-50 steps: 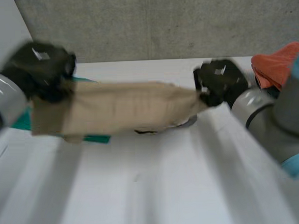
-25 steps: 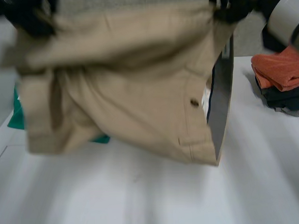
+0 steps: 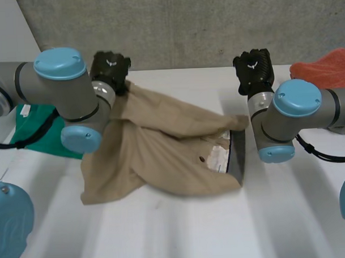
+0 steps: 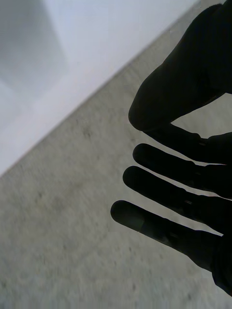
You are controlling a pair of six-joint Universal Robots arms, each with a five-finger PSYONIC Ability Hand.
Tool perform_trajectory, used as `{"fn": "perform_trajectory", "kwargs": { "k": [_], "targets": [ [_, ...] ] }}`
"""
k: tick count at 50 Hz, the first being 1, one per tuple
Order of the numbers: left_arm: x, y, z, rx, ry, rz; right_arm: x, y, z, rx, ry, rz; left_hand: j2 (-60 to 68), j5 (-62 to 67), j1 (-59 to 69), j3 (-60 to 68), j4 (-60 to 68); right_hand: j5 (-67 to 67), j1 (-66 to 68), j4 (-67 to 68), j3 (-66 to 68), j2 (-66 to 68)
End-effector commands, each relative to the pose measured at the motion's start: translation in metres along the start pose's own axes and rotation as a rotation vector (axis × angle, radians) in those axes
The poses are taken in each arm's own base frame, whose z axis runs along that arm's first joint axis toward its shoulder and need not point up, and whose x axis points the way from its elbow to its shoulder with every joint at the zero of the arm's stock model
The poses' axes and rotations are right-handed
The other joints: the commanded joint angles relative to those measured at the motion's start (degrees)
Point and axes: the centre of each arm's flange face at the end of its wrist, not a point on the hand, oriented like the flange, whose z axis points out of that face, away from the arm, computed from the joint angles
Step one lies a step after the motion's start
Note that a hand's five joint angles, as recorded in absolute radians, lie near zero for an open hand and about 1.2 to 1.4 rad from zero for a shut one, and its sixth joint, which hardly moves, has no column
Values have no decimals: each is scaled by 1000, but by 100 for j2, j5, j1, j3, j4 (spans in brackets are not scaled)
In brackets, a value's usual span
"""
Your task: Fold the laundry.
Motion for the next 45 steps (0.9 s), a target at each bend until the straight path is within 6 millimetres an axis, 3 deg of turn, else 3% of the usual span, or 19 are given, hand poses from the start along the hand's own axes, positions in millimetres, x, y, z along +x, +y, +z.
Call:
{"fn": "perform_trajectory", "kwargs": {
  "k": [1,2,6,12,20,25,27,30,32,33,35,39,40,42,43,44,45],
  "targets": [
    [3,-17,1,44,11,50,4,-22,-3,-17,-12,54,1081,1243,1500,1110,1095,-682,-85,-636,-601,-545],
    [4,-17,-5,17,30,49,6,-25,-7,-65,-38,76,1097,1260,1517,1127,1112,-1825,-1227,-1778,-1743,-1687],
    [4,-19,-21,-20,65,68,9,-33,-19,-194,-149,131,1031,1193,1450,1060,1045,-3227,-2629,-3180,-3146,-3089],
    [-5,-35,-38,15,66,97,9,-36,-33,-353,-305,224,980,1142,1399,1009,994,-3972,-3375,-3926,-3891,-3835],
    [-10,-48,-60,32,91,98,2,-14,-25,-412,-316,329,963,1125,1382,992,977,-4073,-3475,-4026,-3991,-3935],
    [-4,-51,-70,38,127,104,-16,7,-24,-458,-324,388,929,1092,1349,959,944,-4494,-3896,-4447,-4413,-4356],
    [-2,-50,-71,35,131,100,-22,12,-26,-476,-333,396,929,1092,1349,959,944,-4310,-3712,-4263,-4229,-4172],
    [-1,-49,-70,33,132,106,-27,15,-27,-484,-328,391,929,1092,1349,959,944,-1544,-946,-1497,-1463,-1406],
    [-2,-46,-67,29,132,111,-23,12,-24,-474,-300,383,929,1092,1349,959,944,1095,1693,1141,1176,1233],
    [-3,-45,-65,29,129,112,-21,10,-23,-467,-290,378,946,1108,1365,975,960,1110,1707,1156,1191,1247],
    [-7,-45,-61,34,114,119,-15,0,-19,-436,-262,367,1046,1209,1466,1076,1061,1110,1707,1156,1191,1247],
    [-29,-58,-45,97,46,128,12,-42,-1,-262,-169,314,1146,1308,1565,1175,1160,1110,1707,1156,1191,1247],
    [-41,-71,-42,138,12,123,24,-64,5,-170,-127,299,1146,1308,1565,1175,1160,1110,1707,1156,1191,1247],
    [-52,-88,-42,184,-16,112,35,-88,8,-72,-91,280,1146,1308,1565,1175,1160,1110,1707,1156,1191,1247],
    [-63,-108,-45,242,-43,97,41,-100,8,-34,-78,276,1146,1308,1565,1175,1160,1110,1707,1156,1191,1247],
    [-67,-119,-48,268,-52,86,52,-124,8,63,-52,259,1146,1308,1565,1175,1160,1110,1707,1156,1191,1247],
    [-72,-129,-51,294,-63,74,56,-136,6,100,-46,252,1146,1308,1565,1175,1160,1110,1707,1156,1191,1247]
  ]
}}
